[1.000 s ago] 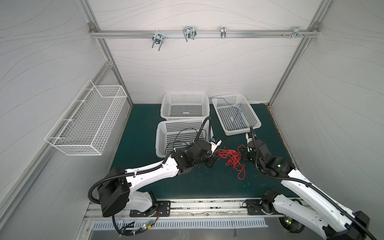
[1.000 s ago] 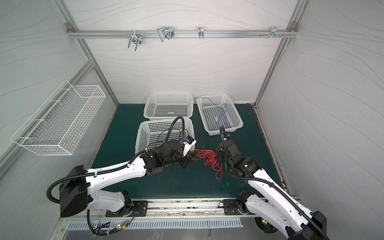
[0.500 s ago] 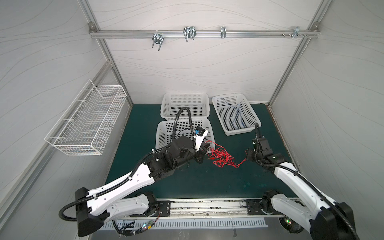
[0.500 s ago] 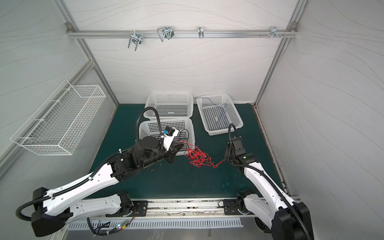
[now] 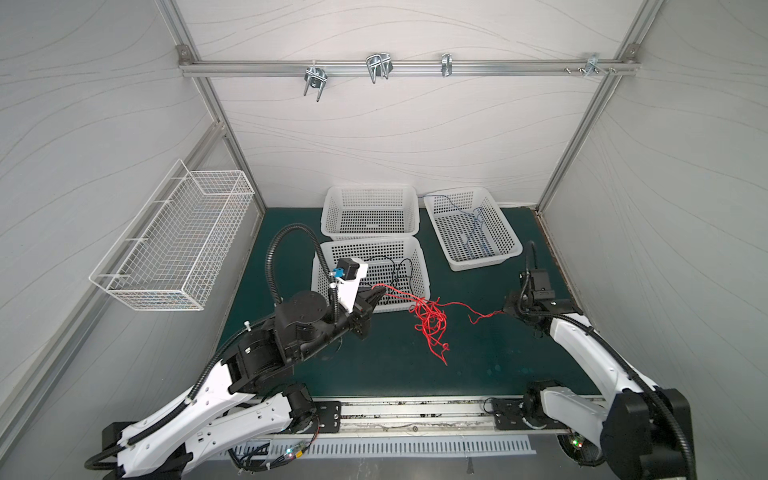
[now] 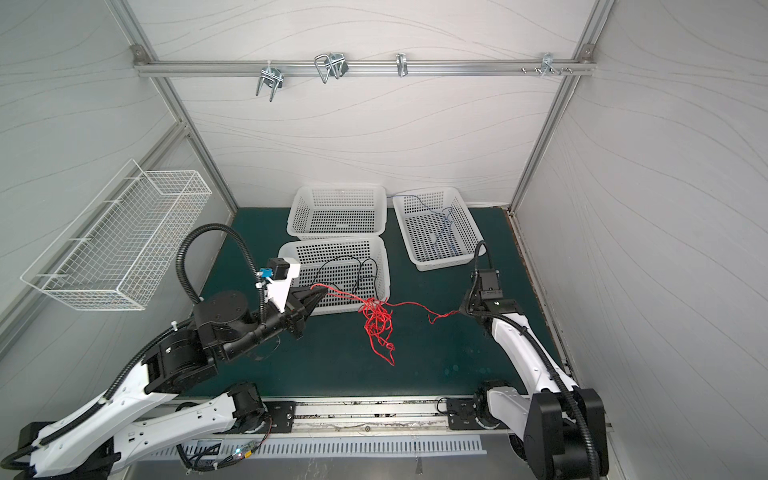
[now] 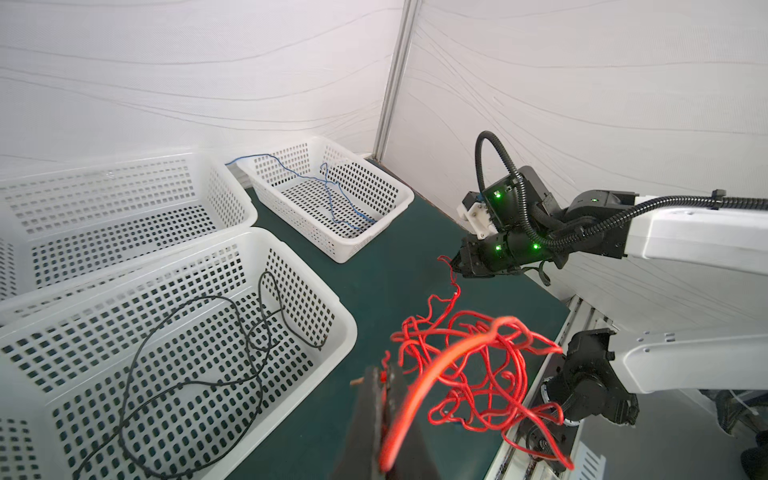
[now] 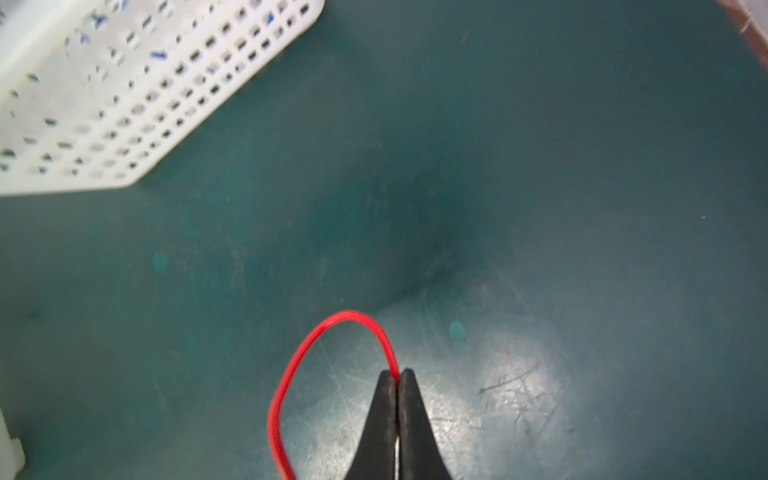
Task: Untangle the cables
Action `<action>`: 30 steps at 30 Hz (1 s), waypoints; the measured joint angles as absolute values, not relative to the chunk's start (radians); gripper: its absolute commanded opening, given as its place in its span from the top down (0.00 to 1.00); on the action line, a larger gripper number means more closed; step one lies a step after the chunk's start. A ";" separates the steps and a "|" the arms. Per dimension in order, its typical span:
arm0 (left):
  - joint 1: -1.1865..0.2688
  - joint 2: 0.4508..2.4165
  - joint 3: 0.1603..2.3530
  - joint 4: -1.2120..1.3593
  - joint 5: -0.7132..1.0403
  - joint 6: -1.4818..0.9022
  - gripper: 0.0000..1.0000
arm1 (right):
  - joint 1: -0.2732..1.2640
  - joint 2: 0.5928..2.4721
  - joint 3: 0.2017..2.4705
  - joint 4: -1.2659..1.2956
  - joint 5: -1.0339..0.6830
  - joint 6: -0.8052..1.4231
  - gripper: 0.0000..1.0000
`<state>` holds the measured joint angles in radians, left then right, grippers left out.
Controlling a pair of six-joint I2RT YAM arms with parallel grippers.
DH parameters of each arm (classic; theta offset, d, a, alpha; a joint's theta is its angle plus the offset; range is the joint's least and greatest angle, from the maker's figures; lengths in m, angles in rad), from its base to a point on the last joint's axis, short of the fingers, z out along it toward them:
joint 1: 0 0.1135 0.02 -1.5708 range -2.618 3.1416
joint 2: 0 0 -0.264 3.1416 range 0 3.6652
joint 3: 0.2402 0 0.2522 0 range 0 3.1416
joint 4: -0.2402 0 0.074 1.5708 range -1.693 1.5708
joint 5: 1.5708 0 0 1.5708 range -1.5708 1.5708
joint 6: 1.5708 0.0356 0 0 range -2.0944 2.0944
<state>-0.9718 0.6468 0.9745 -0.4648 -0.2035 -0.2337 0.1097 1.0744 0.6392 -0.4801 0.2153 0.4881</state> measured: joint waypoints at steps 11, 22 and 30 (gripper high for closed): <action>-0.971 0.502 0.986 -0.594 -0.373 -0.266 1.00 | -0.047 1.124 0.672 -0.477 0.178 0.413 1.00; -0.971 0.637 0.979 -0.560 -0.313 -0.266 1.00 | -0.050 1.101 0.694 -0.472 0.048 0.394 1.00; -0.971 0.873 0.997 -0.467 -0.226 -0.262 1.00 | 0.015 1.049 0.711 -0.490 0.012 0.373 0.64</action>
<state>-0.9714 0.8730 0.9966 -0.4667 -0.2256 -0.2615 0.0151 1.0489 0.7109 -0.4896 0.0116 0.3725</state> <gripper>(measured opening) 0.048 0.297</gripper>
